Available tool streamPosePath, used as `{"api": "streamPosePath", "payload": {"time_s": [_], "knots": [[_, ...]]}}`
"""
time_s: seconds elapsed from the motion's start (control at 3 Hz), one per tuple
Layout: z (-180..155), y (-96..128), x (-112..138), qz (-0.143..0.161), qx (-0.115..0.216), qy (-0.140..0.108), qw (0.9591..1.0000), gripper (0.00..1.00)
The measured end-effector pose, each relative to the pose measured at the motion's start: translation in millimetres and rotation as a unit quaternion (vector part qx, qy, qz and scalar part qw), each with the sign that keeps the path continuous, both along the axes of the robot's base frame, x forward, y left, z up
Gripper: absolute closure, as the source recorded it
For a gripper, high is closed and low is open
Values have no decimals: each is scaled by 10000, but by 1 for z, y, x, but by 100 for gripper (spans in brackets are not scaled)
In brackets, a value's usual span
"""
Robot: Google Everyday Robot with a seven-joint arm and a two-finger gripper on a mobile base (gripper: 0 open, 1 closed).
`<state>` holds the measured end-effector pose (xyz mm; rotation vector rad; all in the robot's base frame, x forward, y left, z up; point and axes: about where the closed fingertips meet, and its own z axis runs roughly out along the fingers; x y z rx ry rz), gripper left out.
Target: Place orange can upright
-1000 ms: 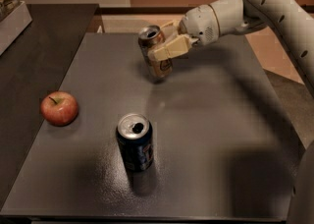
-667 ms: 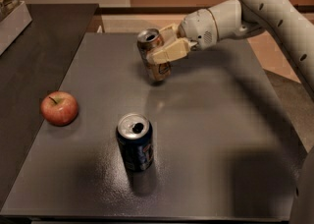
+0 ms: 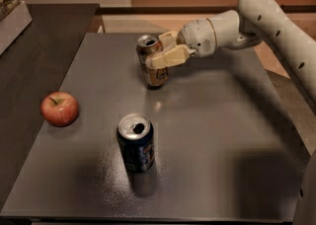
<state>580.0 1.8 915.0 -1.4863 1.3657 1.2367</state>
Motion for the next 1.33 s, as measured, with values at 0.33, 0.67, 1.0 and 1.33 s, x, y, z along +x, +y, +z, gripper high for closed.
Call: {"api": "streamPosePath", "payload": {"time_s": [0.33, 0.67, 1.0, 1.33], "knots": [[-4, 2, 0, 24, 191, -19, 9998, 60], [-8, 2, -1, 34, 287, -15, 9996, 36], [-14, 2, -2, 51, 290, -68, 9995, 13], [-14, 4, -2, 71, 294, -67, 9995, 0]]}}
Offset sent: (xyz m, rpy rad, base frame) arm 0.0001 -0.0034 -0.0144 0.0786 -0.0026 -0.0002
